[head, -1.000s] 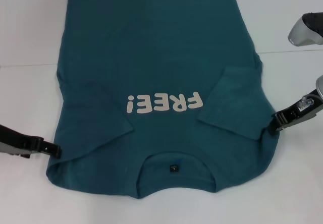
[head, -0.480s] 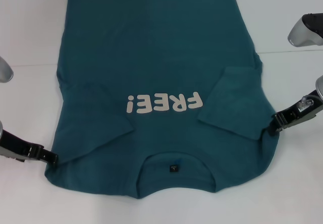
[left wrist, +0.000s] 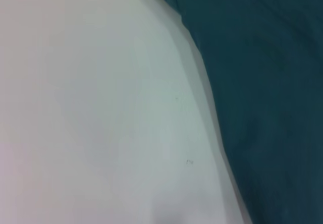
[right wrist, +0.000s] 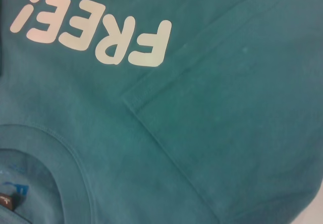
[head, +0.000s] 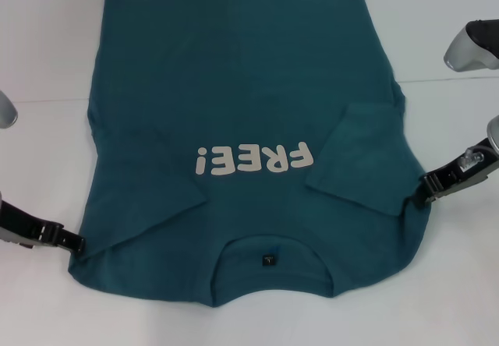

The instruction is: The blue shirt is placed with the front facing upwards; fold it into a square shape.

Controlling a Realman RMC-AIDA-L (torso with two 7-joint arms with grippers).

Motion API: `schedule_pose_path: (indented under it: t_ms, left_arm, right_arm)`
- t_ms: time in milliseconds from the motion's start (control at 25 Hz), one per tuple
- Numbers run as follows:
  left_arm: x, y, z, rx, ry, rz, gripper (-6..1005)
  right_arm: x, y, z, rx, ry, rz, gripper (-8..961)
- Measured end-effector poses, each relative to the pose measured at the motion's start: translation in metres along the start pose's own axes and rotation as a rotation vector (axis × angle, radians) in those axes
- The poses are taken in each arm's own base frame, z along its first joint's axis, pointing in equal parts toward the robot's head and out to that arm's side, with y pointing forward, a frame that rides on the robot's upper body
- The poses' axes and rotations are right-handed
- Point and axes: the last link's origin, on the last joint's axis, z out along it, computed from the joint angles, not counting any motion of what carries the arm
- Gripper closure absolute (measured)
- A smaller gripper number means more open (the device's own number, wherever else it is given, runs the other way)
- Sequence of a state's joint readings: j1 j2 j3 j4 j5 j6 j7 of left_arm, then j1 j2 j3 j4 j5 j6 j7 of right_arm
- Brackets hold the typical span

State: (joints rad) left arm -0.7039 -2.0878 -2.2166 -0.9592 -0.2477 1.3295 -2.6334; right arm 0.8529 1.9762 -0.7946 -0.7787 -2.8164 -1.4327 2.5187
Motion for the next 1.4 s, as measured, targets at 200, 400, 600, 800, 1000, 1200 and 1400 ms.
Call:
schedule_pose_path:
  t_ms: [200,400,600,800,1000,1200,1400]
  left_arm:
    - [0.001,-0.002,0.0,0.004,0.009,-0.009,98]
    - [0.007,-0.007,-0.011,-0.017,0.057,-0.08,99]
    - [0.011,-0.004,-0.023,-0.112,0.064,-0.157,99]
    - [0.01,-0.007,-0.031,-0.214,0.069,-0.276,99]
    - [0.003,-0.017,-0.029,-0.239,0.059,-0.346,99]
    - [0.001,-0.019,-0.025,-0.238,0.029,-0.365,99]
    - [0.001,-0.02,-0.024,-0.233,0.034,-0.357,99]
  right_arm:
    - [-0.001,0.0,-0.001,0.002,-0.002,-0.001,914]
    - [-0.002,-0.001,-0.002,0.004,-0.004,-0.002,915]
    - [-0.002,-0.002,-0.003,0.005,-0.008,-0.004,915]
    - [-0.004,-0.003,-0.005,0.005,-0.016,-0.008,916]
    - [-0.005,-0.004,-0.007,0.008,-0.019,-0.013,916]
    - [-0.006,-0.003,-0.006,0.008,-0.018,-0.024,915]
    - [-0.006,-0.002,-0.005,0.005,-0.016,-0.033,914]
